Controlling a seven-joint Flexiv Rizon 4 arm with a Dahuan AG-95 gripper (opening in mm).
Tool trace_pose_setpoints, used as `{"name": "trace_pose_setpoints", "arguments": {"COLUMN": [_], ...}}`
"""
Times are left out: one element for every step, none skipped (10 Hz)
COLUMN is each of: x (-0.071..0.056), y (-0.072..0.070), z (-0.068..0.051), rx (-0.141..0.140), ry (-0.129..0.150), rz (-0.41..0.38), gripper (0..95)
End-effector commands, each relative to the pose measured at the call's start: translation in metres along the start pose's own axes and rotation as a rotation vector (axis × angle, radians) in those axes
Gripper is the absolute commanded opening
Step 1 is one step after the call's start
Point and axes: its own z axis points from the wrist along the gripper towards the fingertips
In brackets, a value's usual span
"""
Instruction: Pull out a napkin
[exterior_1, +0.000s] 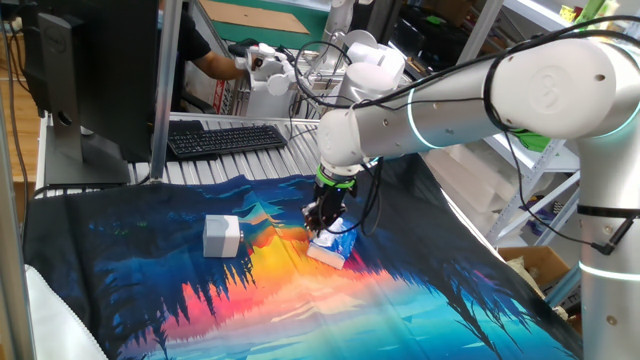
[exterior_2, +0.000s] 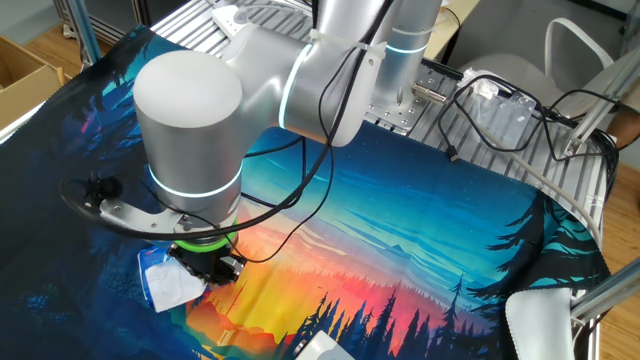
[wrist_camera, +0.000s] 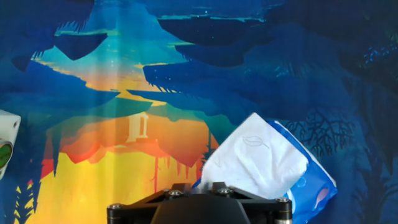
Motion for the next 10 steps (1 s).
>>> {"name": "trace_pose_setpoints", "arguments": {"x": [0.001, 0.0, 0.0, -0.001, -0.002, -0.004, -0.005, -0.006, -0.007, -0.008], "y": [0.0, 0.0, 0.0, 0.0, 0.001, 0.001, 0.001, 0.0, -0.002, -0.005], "z": [0.0, -0.001, -0.001, -0.005, -0.014, -0.028, -0.042, -0.053, -0.065, -0.081], "rx": [0.0, 0.0, 0.0, -0.001, 0.0, 0.003, 0.003, 0.012, 0.019, 0.023], "ry": [-0.001, -0.001, -0.001, 0.001, 0.004, 0.009, 0.009, 0.012, 0.018, 0.033], "rz": [0.001, 0.001, 0.001, 0.003, 0.008, 0.006, 0.006, 0.001, -0.003, -0.006], "gripper": [0.0, 0.0, 0.0, 0.0, 0.0, 0.0, 0.0, 0.0, 0.0, 0.0]}}
